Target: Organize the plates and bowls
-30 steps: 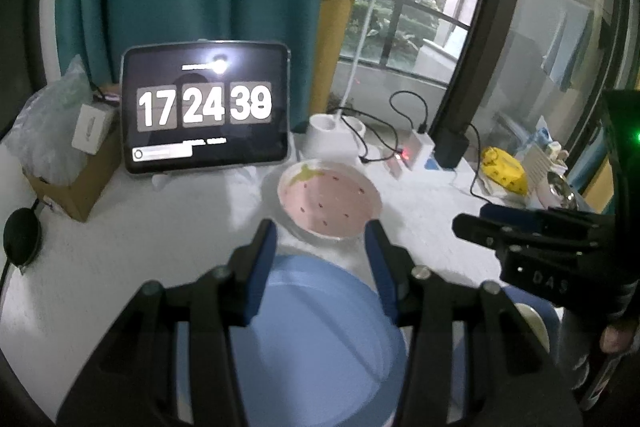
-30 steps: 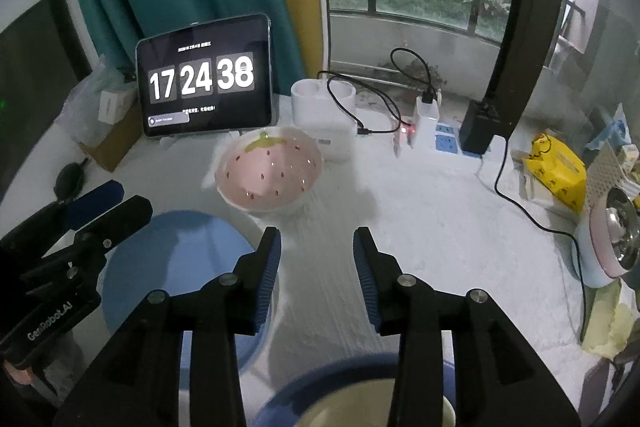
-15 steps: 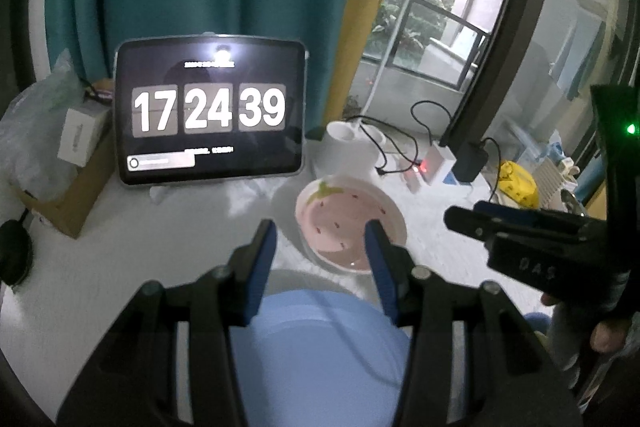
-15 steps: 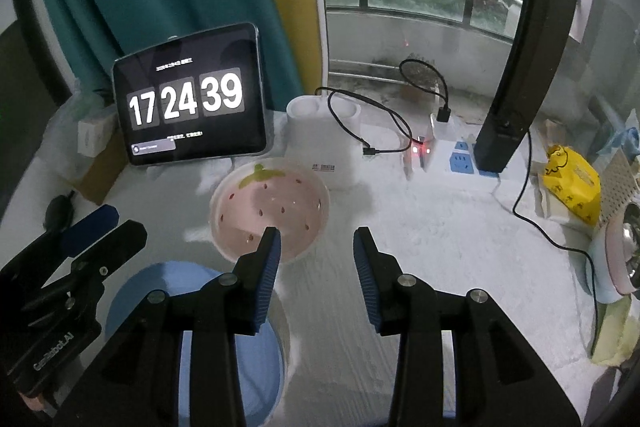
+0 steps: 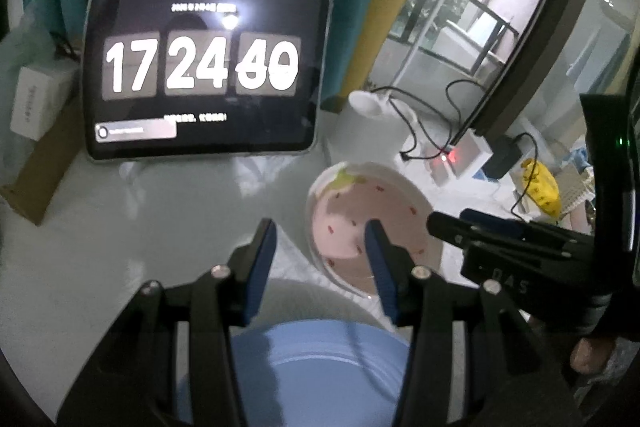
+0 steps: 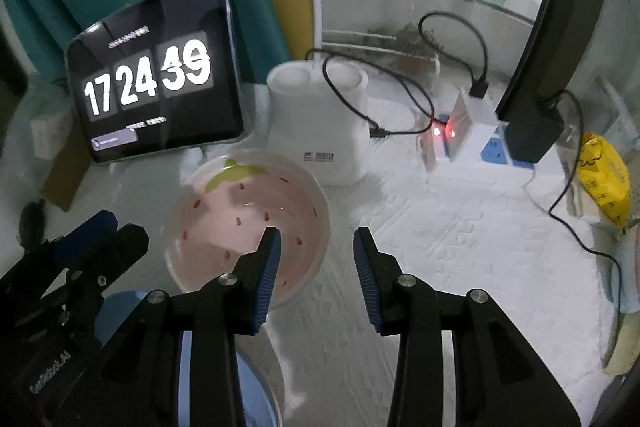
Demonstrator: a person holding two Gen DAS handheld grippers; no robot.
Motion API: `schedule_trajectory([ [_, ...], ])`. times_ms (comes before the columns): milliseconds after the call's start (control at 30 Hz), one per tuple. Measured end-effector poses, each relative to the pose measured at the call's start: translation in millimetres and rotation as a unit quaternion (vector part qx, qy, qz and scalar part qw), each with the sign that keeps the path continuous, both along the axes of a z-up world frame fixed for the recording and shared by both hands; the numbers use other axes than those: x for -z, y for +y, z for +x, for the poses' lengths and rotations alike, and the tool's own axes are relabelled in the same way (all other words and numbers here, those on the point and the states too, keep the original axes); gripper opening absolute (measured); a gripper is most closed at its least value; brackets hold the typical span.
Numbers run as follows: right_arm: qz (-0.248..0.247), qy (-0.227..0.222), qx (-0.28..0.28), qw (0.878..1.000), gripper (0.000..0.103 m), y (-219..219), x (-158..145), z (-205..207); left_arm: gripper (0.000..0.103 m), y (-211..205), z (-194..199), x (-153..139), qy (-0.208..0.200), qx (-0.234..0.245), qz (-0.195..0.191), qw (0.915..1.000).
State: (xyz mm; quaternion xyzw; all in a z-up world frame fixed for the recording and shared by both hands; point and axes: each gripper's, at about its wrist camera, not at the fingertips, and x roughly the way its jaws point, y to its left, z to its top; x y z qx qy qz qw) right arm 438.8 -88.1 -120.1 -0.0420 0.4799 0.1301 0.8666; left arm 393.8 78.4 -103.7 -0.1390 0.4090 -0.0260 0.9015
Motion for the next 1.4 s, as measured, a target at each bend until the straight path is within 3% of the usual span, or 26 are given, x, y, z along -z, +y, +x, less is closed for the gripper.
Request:
schedule_trajectory([
  [500,0.049,0.086,0.030,0.995,0.040,-6.2,39.4,34.2,0.046,-8.7,25.5,31.5,0.045,-0.007,0.019,0.9988],
  [600,0.050,0.102,0.027,0.993,0.035,-3.6,46.3,39.1,0.045,-11.5,27.6,36.9,0.051,-0.001,0.021,0.9985],
  [733,0.050,0.114,0.021,0.992,0.019,3.9,55.1,42.3,0.036,-13.3,27.7,39.8,0.050,0.003,0.024,0.9985],
  [900,0.043,0.103,0.015,0.994,0.010,11.9,55.0,39.8,0.023,-14.4,28.7,42.6,0.050,0.015,0.016,0.9985],
  [1400,0.058,0.082,0.006,0.995,0.010,7.5,36.2,30.7,0.022,-16.7,20.8,28.3,0.022,0.004,0.033,0.9992],
])
